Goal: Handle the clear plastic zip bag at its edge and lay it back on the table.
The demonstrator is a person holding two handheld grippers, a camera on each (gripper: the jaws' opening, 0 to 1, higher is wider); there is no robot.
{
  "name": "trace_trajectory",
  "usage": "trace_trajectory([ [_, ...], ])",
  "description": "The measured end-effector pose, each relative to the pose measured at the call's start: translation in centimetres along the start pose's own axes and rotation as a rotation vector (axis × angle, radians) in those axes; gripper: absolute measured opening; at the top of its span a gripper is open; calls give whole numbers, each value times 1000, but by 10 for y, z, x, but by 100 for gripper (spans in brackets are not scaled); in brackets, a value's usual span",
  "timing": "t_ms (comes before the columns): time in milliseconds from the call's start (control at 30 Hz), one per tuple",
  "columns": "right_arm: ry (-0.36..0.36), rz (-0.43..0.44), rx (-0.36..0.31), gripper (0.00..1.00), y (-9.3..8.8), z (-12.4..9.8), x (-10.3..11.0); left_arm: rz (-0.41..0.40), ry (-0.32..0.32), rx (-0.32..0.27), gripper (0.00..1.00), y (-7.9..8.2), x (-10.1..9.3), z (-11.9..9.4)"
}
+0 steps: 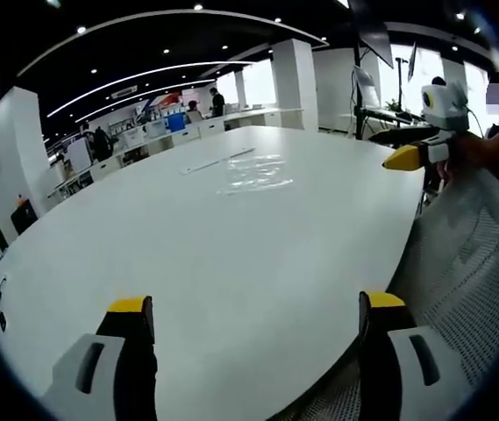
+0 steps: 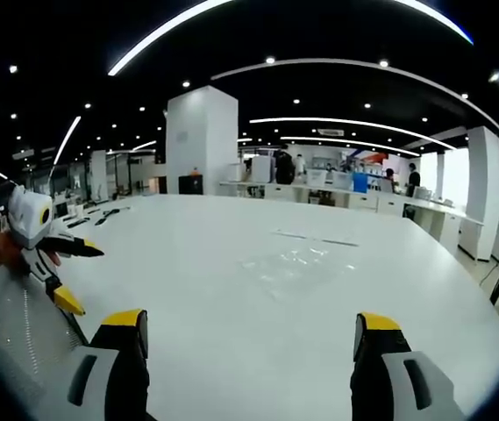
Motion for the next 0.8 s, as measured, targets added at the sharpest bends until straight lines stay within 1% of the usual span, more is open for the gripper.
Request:
trace_trajectory([
  [267,-3,-3,-5,98,1,0,0,4,-9,28,96,-3,-1,0],
  [400,-8,-1,-4,98,1,0,0,2,-6,25,97,-3,0,0],
  [500,1,-16,-7,97,2,0,0,1,2,17,97,-2,1,-1],
  [567,6,-16,6,97,0,0,1,3,3,10,97,-1,2,-1],
  [700,3,-23,5,97,0,0,-1,12,10,5,98,1,3,-2],
  [800,4,-32,30,96,-1,0,-1,5,18,4,97,2,6,-2],
])
Point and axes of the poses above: the point that each gripper's makers call its tool centre point, and the gripper's own axes: z roughly forward along the fingers, x roughly to its left, y roughly out of its top, the point moved 10 cm from there along -z, roughly backward along the fingers, and after that the axes turned 15 degrees about -x, right-handed, at the moved point
